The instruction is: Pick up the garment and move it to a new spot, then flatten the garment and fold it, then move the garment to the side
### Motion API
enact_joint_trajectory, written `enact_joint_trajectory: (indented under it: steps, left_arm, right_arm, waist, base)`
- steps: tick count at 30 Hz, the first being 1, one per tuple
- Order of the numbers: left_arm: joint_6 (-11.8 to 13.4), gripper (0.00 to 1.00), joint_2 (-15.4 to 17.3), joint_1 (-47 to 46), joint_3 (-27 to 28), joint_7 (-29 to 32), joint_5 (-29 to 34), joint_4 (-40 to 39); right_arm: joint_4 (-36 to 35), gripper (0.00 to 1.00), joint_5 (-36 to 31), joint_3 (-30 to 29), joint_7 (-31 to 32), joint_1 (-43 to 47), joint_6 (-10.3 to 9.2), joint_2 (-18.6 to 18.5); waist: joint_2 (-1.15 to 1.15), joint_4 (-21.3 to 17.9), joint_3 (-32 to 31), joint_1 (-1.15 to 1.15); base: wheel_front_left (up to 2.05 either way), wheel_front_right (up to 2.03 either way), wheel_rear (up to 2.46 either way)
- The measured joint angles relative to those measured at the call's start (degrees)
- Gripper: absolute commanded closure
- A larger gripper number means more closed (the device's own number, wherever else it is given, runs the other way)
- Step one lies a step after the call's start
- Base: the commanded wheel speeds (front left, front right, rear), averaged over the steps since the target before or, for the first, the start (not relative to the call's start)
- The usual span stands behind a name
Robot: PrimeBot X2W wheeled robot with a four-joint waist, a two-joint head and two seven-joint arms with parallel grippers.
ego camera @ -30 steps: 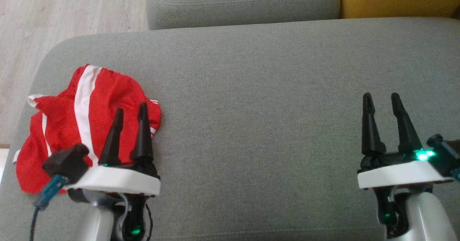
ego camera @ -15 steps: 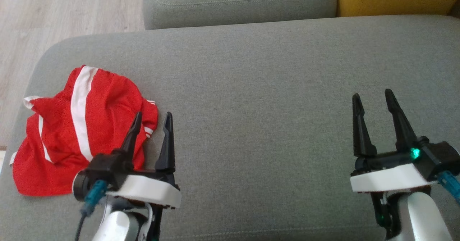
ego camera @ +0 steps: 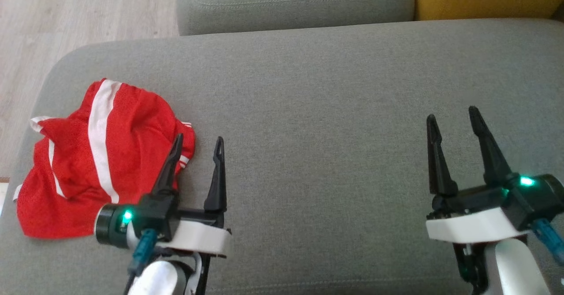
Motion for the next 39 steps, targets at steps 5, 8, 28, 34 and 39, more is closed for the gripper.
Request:
enact_joint_trajectory:
  steps: [5,8,28,34,39]
  left_arm:
    - [-1.2,0.0,-1.8,0.6,2.3,-0.7,-1.5,-0.9]
    - [-3.0,0.0,-2.4,1.7,3.4,-1.3,-0.5,-0.4]
    - [-10.5,0.0,-7.5,4.3,9.7,-2.1,5.8,5.6]
    - [-11.2,0.0,-8.3,4.6,10.6,-2.2,6.8,5.7]
    - [-11.8,0.0,-8.4,5.2,11.6,-2.2,7.3,5.9]
  right_arm:
    - [0.6,0.0,2.4,-0.5,-0.7,1.5,0.01,0.0]
    - [2.4,0.0,4.7,-0.8,-1.1,1.5,0.01,0.0]
    - [9.4,0.0,6.8,-1.4,-2.2,1.5,0.01,0.0]
    - [9.4,0.0,7.0,-0.8,-2.2,1.5,0.01,-0.1]
    - [9.4,0.0,7.0,0.0,-2.2,1.7,0.01,-0.1]
  waist:
    - [0.0,0.2,-0.2,0.0]
    - [0.0,0.3,-0.4,0.0]
    - [0.0,0.9,-1.4,0.0]
    - [0.0,2.7,-1.7,0.0]
    - [0.0,6.2,-2.1,0.0]
  base:
    - [0.0,0.0,0.0]
    - [0.0,0.0,0.0]
    - [0.0,0.0,0.0]
    - [0.0,0.0,0.0]
    - [0.0,0.0,0.0]
